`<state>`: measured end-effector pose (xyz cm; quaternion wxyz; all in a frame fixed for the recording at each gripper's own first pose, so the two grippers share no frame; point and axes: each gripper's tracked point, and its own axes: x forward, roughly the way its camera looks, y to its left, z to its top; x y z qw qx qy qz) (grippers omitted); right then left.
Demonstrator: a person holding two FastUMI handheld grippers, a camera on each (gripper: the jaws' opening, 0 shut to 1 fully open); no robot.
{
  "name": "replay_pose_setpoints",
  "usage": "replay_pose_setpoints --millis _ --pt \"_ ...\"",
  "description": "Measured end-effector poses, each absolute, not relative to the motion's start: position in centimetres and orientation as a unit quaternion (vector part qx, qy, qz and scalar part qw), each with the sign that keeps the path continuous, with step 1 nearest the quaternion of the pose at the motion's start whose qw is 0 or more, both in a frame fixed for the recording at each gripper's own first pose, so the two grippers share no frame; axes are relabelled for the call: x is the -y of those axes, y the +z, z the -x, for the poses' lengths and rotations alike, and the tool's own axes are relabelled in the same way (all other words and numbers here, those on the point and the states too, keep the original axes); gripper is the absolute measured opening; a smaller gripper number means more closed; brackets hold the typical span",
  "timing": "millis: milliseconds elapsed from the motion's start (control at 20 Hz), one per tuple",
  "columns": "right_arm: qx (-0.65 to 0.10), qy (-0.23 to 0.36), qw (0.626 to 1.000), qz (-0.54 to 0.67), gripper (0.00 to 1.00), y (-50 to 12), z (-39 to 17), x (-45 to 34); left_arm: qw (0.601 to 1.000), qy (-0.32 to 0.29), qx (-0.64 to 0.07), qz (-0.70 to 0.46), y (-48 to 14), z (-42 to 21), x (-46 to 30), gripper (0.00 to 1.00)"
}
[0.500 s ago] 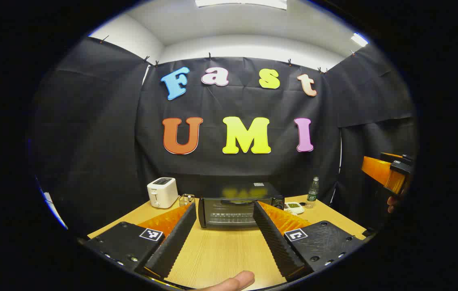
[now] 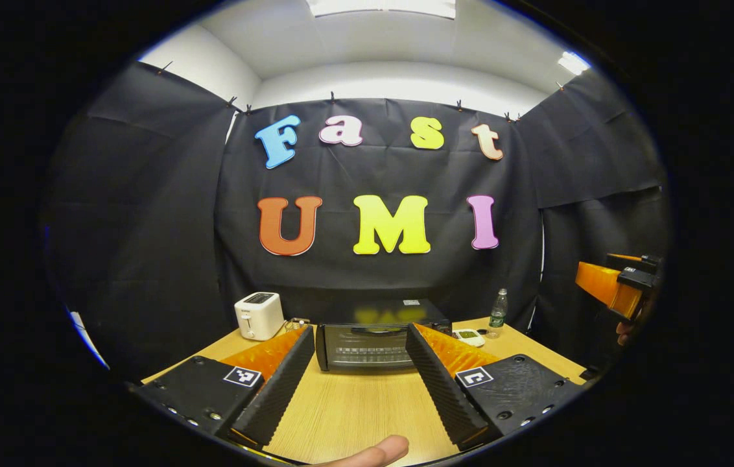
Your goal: Open the electric oven with the left hand, put the food in, and close the electric oven.
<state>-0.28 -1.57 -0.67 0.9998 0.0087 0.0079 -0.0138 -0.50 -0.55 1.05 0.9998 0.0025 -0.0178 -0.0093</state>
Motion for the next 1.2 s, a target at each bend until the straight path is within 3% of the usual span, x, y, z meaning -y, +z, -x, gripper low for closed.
replay_pose_setpoints --millis 650,950,1200 --pt "-0.005 -0.027 0.999 -0.024 0.97 -1.5 -0.1 4.4 1.0 -0.013 0.006 0.003 0.4 -1.6 0.5 0.93" --pt "0.002 -0.038 0.999 -0.033 0.96 -2.4 -1.7 7.1 0.999 -0.043 -0.017 0.019 -0.5 -7.6 2.3 0.93" --pt "-0.006 -0.038 0.998 -0.041 0.96 -3.6 -2.6 9.4 0.995 -0.049 -0.083 0.007 -3.0 -14.4 2.9 0.93"
